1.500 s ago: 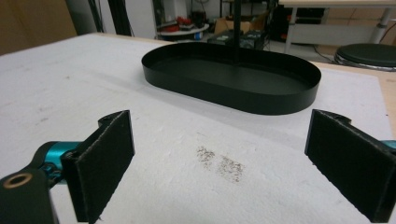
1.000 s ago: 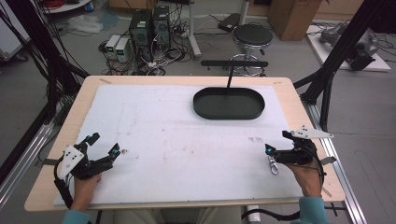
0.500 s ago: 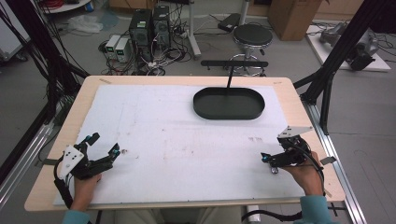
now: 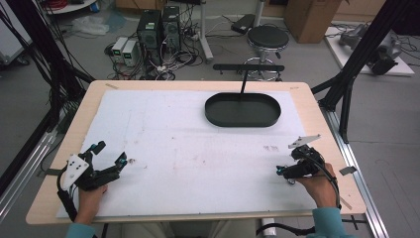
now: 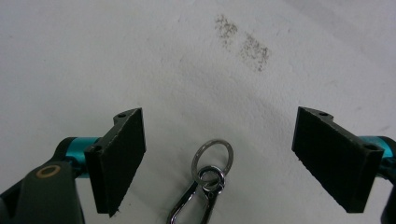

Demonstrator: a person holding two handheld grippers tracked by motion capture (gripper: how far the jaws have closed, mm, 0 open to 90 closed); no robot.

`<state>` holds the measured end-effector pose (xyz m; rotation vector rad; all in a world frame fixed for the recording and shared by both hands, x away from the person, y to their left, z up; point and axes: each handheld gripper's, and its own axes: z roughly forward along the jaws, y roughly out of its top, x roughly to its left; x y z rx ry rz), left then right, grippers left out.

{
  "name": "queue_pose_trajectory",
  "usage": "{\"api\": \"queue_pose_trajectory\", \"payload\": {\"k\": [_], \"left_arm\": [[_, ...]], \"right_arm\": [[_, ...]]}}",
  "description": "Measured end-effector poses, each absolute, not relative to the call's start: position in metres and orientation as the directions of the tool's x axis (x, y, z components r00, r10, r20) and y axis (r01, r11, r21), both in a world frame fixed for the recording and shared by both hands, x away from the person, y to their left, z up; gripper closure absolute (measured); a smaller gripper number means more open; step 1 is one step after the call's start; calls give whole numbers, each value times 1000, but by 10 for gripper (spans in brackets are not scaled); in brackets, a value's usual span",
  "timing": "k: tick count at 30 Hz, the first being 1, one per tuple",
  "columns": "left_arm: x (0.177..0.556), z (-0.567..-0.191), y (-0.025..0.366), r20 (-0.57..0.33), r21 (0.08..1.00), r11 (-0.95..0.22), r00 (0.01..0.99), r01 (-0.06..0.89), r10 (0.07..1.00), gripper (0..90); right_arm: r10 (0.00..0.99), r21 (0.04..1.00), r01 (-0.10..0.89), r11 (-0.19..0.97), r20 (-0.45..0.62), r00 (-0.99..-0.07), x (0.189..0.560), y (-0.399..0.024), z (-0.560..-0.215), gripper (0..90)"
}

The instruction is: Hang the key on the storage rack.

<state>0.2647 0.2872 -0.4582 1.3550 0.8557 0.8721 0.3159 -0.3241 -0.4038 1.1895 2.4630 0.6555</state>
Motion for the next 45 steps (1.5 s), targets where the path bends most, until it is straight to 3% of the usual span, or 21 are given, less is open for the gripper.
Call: {"api": "queue_pose_trajectory", "payload": {"k": [27,45], "left_arm": [[265,-458,287,-15,999,29,438,-25,899,146],[265,-458,287,-15,999,29,438,-25,899,146]], "right_arm": [[819,470,715,518,-33,-572,314,-334,-416,636],[833,476,729,492,-15,-552,312,-342,-410,759]]}}
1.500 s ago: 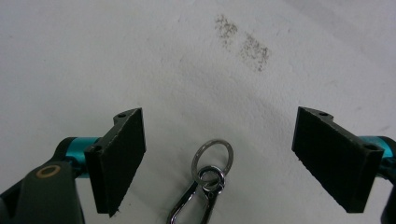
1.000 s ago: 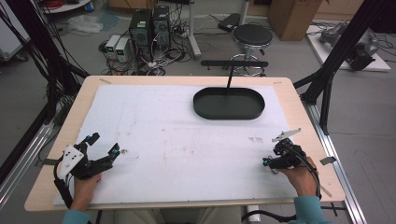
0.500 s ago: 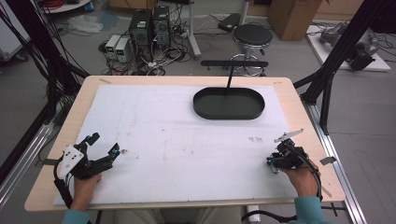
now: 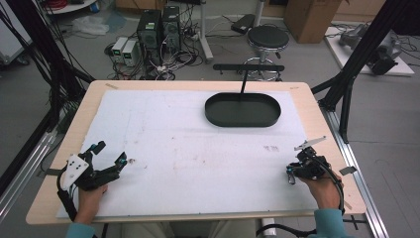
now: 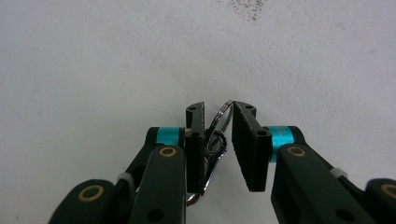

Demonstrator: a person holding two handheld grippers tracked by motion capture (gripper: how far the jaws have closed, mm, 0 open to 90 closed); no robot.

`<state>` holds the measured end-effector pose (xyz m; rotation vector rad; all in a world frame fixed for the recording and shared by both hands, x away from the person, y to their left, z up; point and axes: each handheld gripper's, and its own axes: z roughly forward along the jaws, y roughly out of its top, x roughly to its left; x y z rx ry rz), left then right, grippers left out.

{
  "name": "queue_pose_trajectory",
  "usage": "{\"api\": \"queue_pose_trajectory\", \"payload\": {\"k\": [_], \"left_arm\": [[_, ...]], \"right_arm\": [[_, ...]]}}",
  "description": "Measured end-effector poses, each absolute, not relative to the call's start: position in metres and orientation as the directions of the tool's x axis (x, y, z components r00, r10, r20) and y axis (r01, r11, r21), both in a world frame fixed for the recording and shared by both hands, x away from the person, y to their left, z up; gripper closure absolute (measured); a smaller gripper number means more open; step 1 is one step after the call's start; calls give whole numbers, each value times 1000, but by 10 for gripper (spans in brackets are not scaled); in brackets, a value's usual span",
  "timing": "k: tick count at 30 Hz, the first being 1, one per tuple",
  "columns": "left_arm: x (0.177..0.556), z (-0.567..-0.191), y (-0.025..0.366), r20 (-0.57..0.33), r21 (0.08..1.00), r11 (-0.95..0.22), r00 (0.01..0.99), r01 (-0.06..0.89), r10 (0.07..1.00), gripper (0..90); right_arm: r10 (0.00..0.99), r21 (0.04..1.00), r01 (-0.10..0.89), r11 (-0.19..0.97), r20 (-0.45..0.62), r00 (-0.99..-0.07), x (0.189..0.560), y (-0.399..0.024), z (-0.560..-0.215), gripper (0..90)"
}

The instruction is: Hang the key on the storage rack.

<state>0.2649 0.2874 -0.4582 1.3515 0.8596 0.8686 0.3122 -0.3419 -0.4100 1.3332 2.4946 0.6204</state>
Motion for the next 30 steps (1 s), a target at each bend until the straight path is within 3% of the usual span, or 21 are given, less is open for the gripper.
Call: {"api": "queue_pose_trajectory", "payload": {"k": [30], "left_arm": [[265,-458,287,-14,999,27,439,-25,898,146]], "right_arm": [[860,459,769,445,20,-510,310,-349,-408,881]]}}
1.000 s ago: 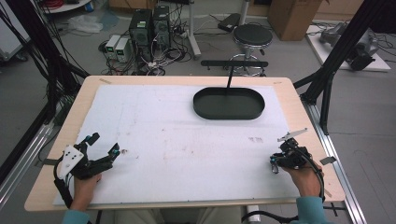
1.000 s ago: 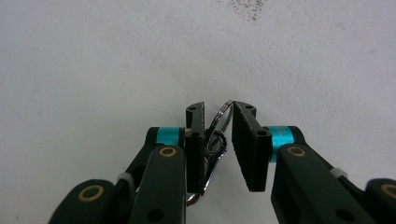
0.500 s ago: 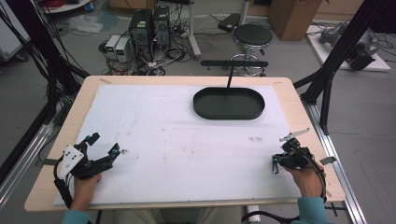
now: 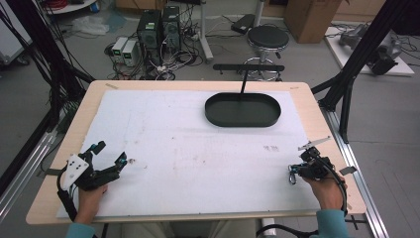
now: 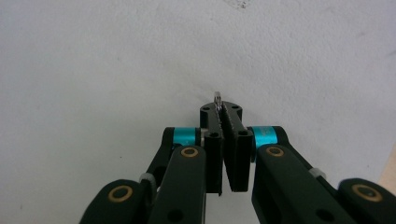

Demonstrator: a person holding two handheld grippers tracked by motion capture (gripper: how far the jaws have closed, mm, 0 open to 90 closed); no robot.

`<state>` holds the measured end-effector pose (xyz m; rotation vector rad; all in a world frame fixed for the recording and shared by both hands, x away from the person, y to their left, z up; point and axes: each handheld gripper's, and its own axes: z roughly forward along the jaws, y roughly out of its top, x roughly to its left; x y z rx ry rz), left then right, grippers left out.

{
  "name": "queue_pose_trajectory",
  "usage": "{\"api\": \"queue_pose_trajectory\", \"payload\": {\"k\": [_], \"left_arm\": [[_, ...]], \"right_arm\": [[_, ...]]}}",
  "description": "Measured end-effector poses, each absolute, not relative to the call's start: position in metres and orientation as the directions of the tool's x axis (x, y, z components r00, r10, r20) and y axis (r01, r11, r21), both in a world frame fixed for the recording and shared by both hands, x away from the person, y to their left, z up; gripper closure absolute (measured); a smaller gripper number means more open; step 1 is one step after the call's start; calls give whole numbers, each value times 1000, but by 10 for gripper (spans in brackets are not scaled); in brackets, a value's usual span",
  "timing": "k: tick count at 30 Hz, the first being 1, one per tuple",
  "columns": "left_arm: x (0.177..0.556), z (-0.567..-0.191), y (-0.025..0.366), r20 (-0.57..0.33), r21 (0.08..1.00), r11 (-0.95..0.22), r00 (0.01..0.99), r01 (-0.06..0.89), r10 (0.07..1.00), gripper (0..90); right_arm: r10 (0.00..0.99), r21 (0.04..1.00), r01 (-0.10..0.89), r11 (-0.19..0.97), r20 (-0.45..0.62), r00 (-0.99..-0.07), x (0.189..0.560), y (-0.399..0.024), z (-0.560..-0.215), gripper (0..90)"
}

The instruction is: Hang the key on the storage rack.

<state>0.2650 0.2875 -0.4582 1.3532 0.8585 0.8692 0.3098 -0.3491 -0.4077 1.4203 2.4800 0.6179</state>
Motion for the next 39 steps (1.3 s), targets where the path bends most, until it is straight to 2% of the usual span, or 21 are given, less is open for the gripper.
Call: {"api": "queue_pose_trajectory", "payload": {"k": [5,8,24,39], "left_arm": [[265,-458,287,-14,999,28,439,-24,898,146],[265,-458,287,-15,999,28,439,-24,898,146],[265,-458,287,-15,999,29,438,-25,899,146],[265,-458,287,-15,999,30,438,-26,899,146]], "right_arm": [[863,459,770,444,13,-505,311,-348,-406,892],[860,490,755,436,19,-510,311,-349,-403,893],[771,727,578,372,105,-628,322,-329,-354,894],[733,781,530,330,142,-665,355,-317,-318,894]]}}
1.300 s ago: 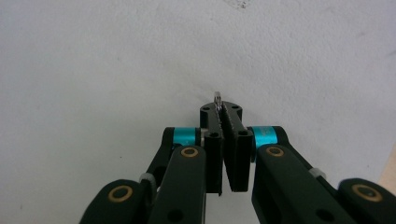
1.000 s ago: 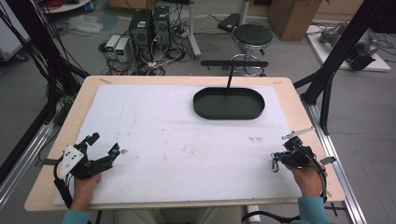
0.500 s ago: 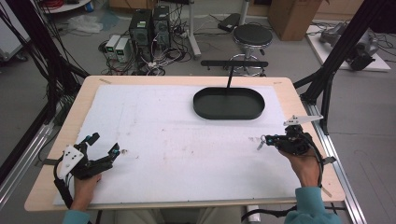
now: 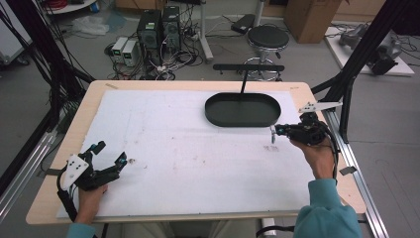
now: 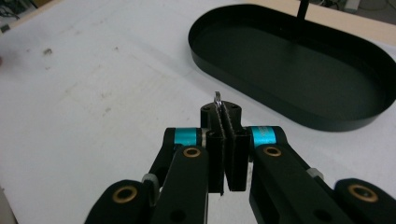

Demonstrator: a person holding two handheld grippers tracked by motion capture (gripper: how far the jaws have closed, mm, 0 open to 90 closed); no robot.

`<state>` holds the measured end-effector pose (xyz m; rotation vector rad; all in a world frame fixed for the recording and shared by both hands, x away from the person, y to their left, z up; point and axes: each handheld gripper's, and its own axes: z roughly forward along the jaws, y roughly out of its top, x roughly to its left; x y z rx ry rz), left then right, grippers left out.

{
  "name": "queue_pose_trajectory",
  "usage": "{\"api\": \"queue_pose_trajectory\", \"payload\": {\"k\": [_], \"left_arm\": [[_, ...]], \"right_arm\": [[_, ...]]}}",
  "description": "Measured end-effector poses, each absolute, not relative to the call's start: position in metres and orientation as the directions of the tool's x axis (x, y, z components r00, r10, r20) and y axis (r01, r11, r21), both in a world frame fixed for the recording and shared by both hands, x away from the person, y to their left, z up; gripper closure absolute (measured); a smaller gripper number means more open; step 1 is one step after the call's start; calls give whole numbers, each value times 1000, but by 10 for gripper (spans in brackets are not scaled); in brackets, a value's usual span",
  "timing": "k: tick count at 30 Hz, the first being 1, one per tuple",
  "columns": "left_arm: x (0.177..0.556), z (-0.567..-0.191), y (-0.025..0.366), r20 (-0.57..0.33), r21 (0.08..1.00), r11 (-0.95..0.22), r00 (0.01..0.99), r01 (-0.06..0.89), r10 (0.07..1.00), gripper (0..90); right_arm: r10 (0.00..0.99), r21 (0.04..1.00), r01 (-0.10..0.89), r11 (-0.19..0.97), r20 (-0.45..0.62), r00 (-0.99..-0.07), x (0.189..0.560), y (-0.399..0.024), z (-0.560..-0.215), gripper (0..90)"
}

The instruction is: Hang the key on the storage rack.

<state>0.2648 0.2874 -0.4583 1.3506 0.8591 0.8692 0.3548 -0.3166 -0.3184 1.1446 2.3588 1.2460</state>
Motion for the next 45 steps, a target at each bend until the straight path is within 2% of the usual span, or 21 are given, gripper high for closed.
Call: {"api": "queue_pose_trajectory", "payload": {"k": [26,33,36,45], "left_arm": [[265,-458,287,-13,999,26,438,-24,899,146],[265,-458,287,-14,999,26,438,-22,899,146],[265,-458,287,-12,999,25,439,-24,898,146],[265,-458,287,-16,999,28,438,-22,899,146]], "right_arm": [[718,830,440,343,70,-692,435,-300,-238,894],[718,822,454,344,81,-692,457,-297,-229,894],[713,803,451,390,47,-700,468,-292,-226,894],[719,777,470,420,32,-695,492,-283,-220,894]]}}
